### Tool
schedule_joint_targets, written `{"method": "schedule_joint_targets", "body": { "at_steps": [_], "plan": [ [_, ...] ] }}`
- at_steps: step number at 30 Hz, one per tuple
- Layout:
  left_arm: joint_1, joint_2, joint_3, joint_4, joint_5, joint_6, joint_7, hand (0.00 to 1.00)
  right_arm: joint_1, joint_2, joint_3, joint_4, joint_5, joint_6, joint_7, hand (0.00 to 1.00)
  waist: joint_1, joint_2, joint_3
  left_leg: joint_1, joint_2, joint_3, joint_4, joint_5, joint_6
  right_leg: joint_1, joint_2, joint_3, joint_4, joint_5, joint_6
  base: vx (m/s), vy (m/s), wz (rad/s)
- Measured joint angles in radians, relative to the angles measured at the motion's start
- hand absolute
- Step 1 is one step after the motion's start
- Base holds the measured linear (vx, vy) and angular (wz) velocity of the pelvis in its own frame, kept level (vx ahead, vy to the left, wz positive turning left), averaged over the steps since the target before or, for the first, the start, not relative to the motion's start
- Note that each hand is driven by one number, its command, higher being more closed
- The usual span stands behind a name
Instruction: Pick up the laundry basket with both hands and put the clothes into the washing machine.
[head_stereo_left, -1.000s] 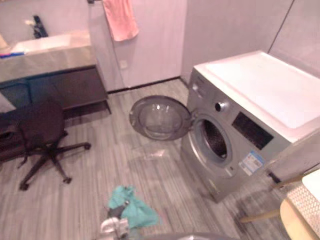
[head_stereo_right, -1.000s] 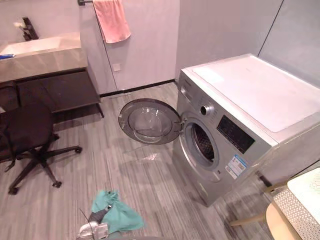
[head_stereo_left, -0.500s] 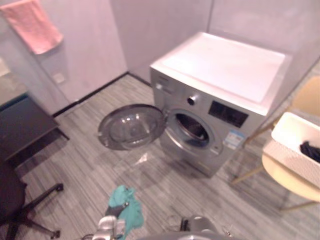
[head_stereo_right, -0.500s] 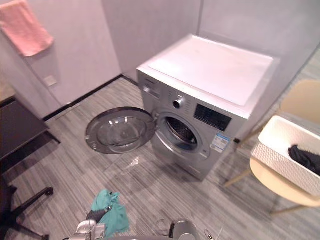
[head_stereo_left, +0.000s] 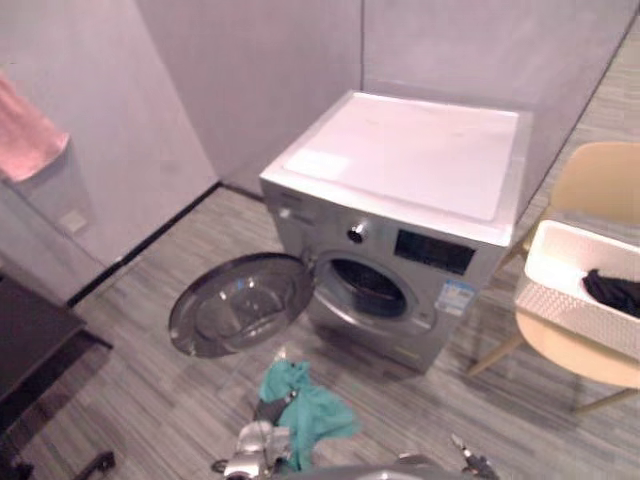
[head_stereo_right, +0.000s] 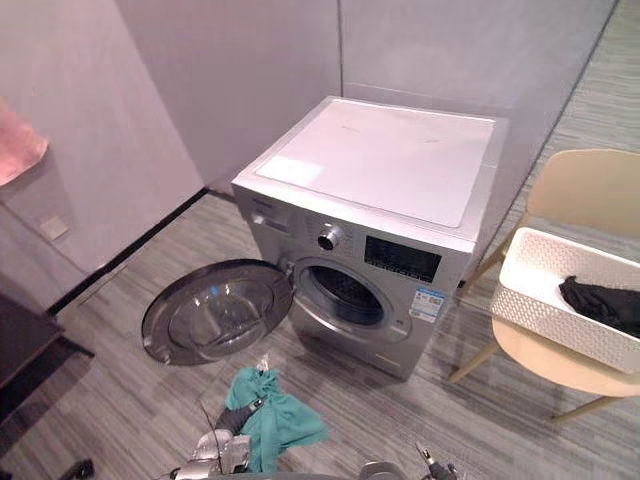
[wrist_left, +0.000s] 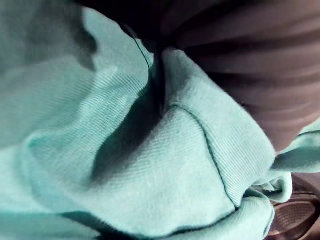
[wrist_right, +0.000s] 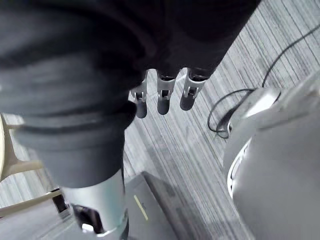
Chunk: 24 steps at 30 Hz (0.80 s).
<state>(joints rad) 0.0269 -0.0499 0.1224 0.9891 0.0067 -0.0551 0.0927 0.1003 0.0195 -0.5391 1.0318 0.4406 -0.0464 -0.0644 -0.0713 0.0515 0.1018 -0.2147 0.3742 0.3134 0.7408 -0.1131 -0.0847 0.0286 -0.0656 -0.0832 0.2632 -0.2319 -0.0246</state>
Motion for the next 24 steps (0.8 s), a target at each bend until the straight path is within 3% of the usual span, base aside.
{"method": "schedule_joint_targets", "body": {
  "at_steps": [2, 3, 5, 6, 7, 8, 9, 11, 15, 17, 20, 23, 24],
  "plan": [
    [0.015, 0.0, 0.033, 0.0, -0.009, -0.006, 0.001, 1.0, -0.024, -0.003, -0.001, 0.005, -0.002, -0.008, -0.001, 0.0, 0.008, -0.01, -0.003, 0.006, -0.027, -0.103, -0.27, 0.004, -0.003, 0.001, -0.033, 0.06, -0.004, -0.004, 0.039, 0.23, 0.341, -0.96],
    [0.017, 0.003, 0.046, 0.004, -0.013, -0.009, 0.003, 1.0, -0.025, -0.014, 0.0, 0.01, -0.005, -0.016, -0.001, 0.0, 0.007, -0.013, -0.004, 0.017, -0.054, -0.205, -0.413, 0.008, -0.006, 0.0, -0.061, 0.09, -0.004, -0.017, 0.077, 0.18, 0.359, -0.64],
    [0.019, 0.005, 0.042, 0.034, -0.014, -0.017, 0.004, 1.0, -0.024, -0.052, 0.025, 0.016, -0.017, -0.023, -0.001, 0.0, 0.009, 0.005, -0.015, 0.025, -0.081, -0.26, -0.473, 0.024, -0.023, 0.005, -0.096, 0.129, -0.005, -0.044, 0.14, 0.21, 0.565, -0.77],
    [0.03, 0.011, 0.038, 0.051, -0.014, -0.02, 0.003, 1.0, -0.017, -0.085, 0.047, 0.019, -0.022, -0.024, 0.0, 0.0, 0.014, 0.031, -0.033, 0.031, -0.09, -0.258, -0.465, 0.053, -0.117, 0.007, -0.101, 0.17, -0.009, -0.053, 0.188, 0.22, 0.638, -0.82],
    [0.027, 0.028, 0.036, 0.056, -0.013, -0.019, 0.002, 1.0, -0.014, -0.074, 0.048, 0.03, -0.022, -0.024, 0.0, 0.0, 0.011, 0.007, -0.042, 0.033, -0.116, -0.225, -0.44, 0.029, -0.097, 0.017, -0.139, 0.187, -0.015, -0.052, 0.198, 0.26, 0.587, -0.52],
    [0.026, 0.076, 0.035, 0.07, -0.013, -0.019, 0.004, 1.0, -0.002, -0.046, 0.052, 0.045, -0.022, -0.022, 0.004, 0.0, -0.004, -0.034, -0.072, 0.039, -0.169, -0.212, -0.465, 0.025, -0.084, 0.016, -0.178, 0.18, -0.042, -0.008, 0.192, 0.27, 0.471, -0.18],
    [0.023, 0.114, 0.035, 0.079, -0.013, -0.02, 0.011, 1.0, 0.012, -0.02, 0.054, 0.052, -0.022, -0.02, 0.005, 0.0, 0.001, -0.055, -0.088, 0.042, -0.184, -0.197, -0.484, 0.019, -0.074, 0.015, -0.194, 0.161, -0.072, 0.058, 0.185, 0.27, 0.411, -0.14],
    [0.027, 0.148, 0.034, 0.088, -0.012, -0.017, 0.019, 1.0, 0.015, -0.006, 0.054, 0.062, -0.022, -0.018, 0.006, 0.0, 0.003, -0.062, -0.094, 0.058, -0.198, -0.168, -0.517, 0.016, -0.058, 0.006, -0.206, 0.169, -0.117, 0.169, 0.202, 0.24, 0.354, -0.32],
    [0.032, 0.151, -0.021, 0.109, -0.011, -0.016, 0.02, 1.0, 0.011, -0.034, 0.067, 0.063, -0.05, -0.017, 0.023, 0.0, 0.007, -0.047, -0.104, 0.095, -0.255, -0.099, -0.59, 0.024, -0.016, -0.045, -0.26, 0.174, -0.128, 0.296, 0.237, 0.18, 0.265, -0.31],
    [0.032, 0.153, -0.052, 0.109, -0.012, -0.016, 0.021, 1.0, 0.005, -0.031, 0.069, 0.063, -0.057, -0.014, 0.026, 0.0, 0.014, -0.032, -0.102, 0.106, -0.254, -0.071, -0.603, 0.023, -0.015, -0.069, -0.261, 0.182, -0.127, 0.33, 0.254, 0.1, 0.089, -0.38],
    [0.028, 0.153, -0.077, 0.105, -0.014, -0.016, 0.024, 1.0, 0.005, -0.036, 0.078, 0.056, -0.057, -0.016, 0.029, 0.0, 0.027, -0.023, -0.1, 0.108, -0.24, -0.03, -0.612, 0.022, -0.014, -0.138, -0.246, 0.203, -0.059, 0.336, 0.249, 0.1, -0.012, -0.52],
    [-0.004, 0.148, -0.124, 0.092, -0.015, -0.016, 0.023, 1.0, -0.008, -0.063, 0.087, 0.038, -0.056, -0.018, 0.028, 0.0, 0.025, 0.013, -0.038, 0.158, -0.18, 0.001, -0.64, 0.023, -0.014, -0.276, -0.184, 0.181, 0.175, 0.372, 0.194, 0.08, -0.101, -0.47],
    [-0.014, 0.149, -0.13, 0.065, -0.017, -0.019, 0.025, 1.0, -0.016, -0.063, 0.087, 0.031, -0.05, -0.019, 0.027, 0.0, 0.015, 0.021, -0.011, 0.173, -0.162, 0.015, -0.644, 0.022, -0.014, -0.322, -0.184, 0.114, 0.257, 0.285, 0.2, 0.03, -0.156, -0.21]
  ]
}}
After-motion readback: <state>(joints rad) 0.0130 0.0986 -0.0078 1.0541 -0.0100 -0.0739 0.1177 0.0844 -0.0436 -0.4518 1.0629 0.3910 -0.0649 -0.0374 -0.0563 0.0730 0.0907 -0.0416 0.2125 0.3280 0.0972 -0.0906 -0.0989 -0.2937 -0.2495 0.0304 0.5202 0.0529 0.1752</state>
